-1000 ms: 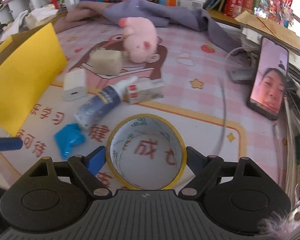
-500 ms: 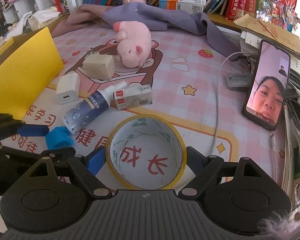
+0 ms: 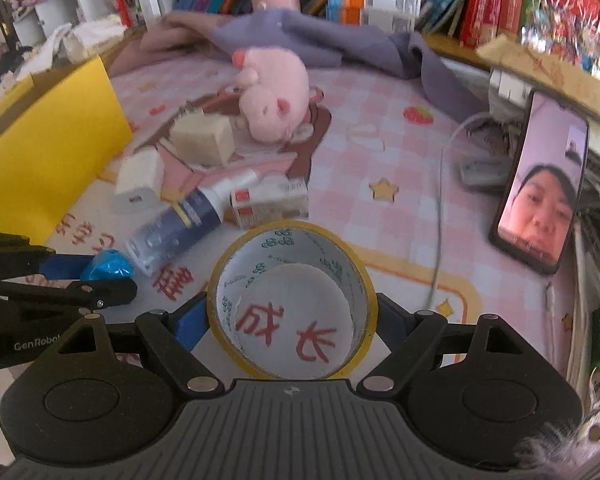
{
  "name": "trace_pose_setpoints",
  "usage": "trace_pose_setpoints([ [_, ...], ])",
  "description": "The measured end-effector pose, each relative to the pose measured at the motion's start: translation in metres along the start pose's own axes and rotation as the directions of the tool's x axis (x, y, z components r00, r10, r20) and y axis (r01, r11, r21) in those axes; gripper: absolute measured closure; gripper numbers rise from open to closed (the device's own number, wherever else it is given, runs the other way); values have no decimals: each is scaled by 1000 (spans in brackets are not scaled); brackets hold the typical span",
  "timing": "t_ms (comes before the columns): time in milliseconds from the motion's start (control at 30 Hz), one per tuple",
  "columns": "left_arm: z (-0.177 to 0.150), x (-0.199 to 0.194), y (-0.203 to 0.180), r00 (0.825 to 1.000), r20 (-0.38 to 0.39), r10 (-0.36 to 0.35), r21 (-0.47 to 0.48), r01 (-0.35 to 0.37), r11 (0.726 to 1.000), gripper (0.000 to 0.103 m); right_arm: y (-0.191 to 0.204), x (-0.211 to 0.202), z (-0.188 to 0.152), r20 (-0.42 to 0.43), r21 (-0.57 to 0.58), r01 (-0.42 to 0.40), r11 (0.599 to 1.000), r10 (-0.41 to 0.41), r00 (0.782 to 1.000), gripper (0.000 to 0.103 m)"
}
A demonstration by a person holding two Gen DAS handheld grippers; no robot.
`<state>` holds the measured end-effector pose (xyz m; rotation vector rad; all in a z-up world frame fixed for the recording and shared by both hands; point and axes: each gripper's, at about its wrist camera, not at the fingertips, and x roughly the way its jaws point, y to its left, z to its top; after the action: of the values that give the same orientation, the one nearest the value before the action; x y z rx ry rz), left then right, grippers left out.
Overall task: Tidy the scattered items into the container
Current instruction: 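Close the right tool on the tape roll while the left tool grasps the blue tube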
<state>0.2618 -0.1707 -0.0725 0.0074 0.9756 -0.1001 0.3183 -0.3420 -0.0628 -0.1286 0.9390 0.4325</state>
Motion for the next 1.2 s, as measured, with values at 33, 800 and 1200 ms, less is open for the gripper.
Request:
trace_pose_setpoints([
  [33,1,-3,0,1000,7,-2,-1,2,1000,70,1,-2,1,5,-5,-7,1000,7,1000,20],
  [800,-18,-95,34,969,203,-143,50,135,990,71,60,-71,-14,131,34,46,998,-50,990,20],
  [1200,-77,-146,93,942,241,-235,144,205,968,71,150,-109,-58,187,131,168,977,-191,964,20],
])
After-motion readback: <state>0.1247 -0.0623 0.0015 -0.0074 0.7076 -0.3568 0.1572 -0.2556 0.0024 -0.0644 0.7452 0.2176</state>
